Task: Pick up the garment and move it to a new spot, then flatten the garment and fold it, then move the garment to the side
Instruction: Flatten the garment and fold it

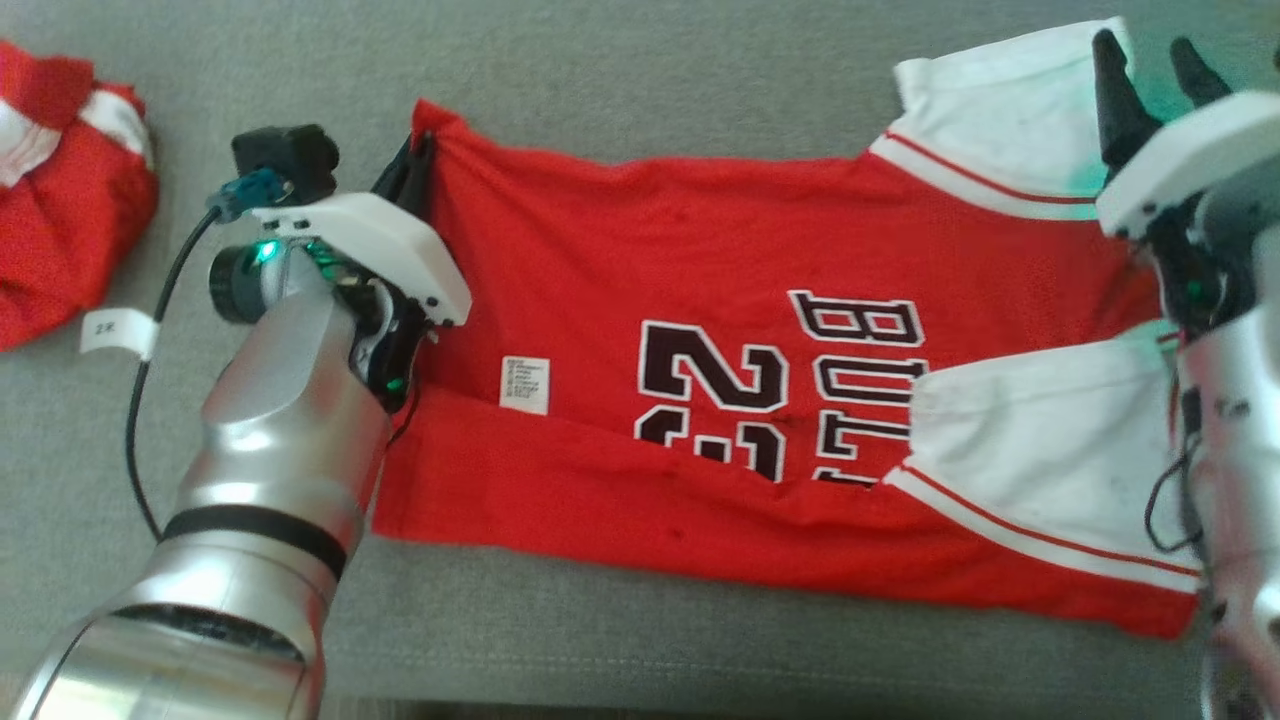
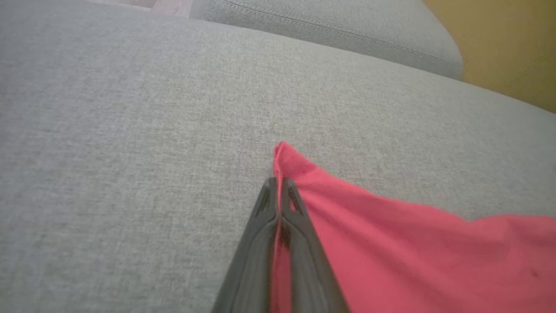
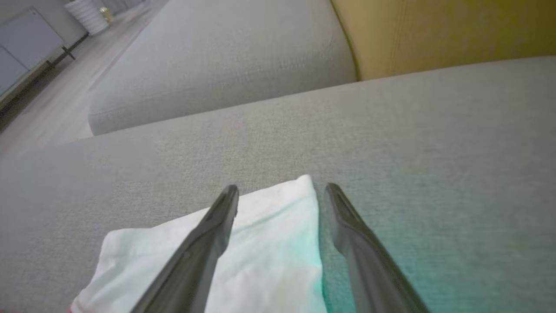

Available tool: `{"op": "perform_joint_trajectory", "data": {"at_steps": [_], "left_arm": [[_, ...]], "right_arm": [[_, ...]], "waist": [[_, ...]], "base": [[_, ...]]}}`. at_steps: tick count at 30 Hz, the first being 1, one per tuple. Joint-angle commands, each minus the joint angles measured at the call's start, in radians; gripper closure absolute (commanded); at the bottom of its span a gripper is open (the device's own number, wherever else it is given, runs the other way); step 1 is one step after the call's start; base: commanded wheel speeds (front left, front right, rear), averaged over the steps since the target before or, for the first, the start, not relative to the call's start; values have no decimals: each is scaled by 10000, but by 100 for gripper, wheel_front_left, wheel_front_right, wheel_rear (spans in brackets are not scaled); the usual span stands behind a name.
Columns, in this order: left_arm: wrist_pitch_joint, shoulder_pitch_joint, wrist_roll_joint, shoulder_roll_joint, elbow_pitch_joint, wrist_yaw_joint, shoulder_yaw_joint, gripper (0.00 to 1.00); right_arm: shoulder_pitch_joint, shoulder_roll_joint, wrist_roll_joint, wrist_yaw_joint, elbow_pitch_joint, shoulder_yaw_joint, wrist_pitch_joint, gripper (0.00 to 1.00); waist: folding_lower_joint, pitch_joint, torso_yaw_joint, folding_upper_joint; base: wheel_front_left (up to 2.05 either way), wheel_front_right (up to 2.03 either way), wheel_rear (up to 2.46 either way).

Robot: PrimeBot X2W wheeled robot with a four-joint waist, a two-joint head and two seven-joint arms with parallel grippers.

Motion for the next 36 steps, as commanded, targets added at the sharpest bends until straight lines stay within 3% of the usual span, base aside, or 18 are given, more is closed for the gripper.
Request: {"op": "perform_joint_trajectory", "data": {"at_steps": [1,11,12,13,14,23,30,36], "left_arm": [[-147,-434,-77,297,-266,-23,93,100],[-278,-631,-749,238,-457,-61,-662,100],[-286,-623,-820,238,-457,-62,-726,100],[-293,-621,-883,238,-446,-62,-774,100],[-301,-625,-936,237,-429,-63,-807,100],[-340,-322,-986,420,-809,-19,-467,100],[-343,812,-835,812,-1969,21,49,100],[-343,1767,-905,1091,-2686,22,344,100]], "right_arm": [[-441,-95,-18,69,64,253,-41,0],[-2188,-387,-683,69,3282,542,122,0],[-2247,-362,-655,69,3489,593,196,52],[-2311,-356,-637,69,3633,647,194,91],[-2362,-361,-622,69,3744,705,154,100],[-2320,-299,217,69,3160,1735,-908,100],[-934,-872,1582,69,1151,2642,-1199,100],[763,-1420,2510,69,-1066,2430,-1219,100]], "waist": [[-2,267,258,0],[-2,482,511,0],[-2,467,518,0],[-2,455,521,0],[-2,443,523,0],[-2,1,354,0],[-2,-548,151,0],[-2,-932,-31,0]], "base": [[0,0,0],[0,0,0],[0,0,0],[0,0,0],[0,0,0],[0,0,0],[0,0,0],[0,0,0]]}}
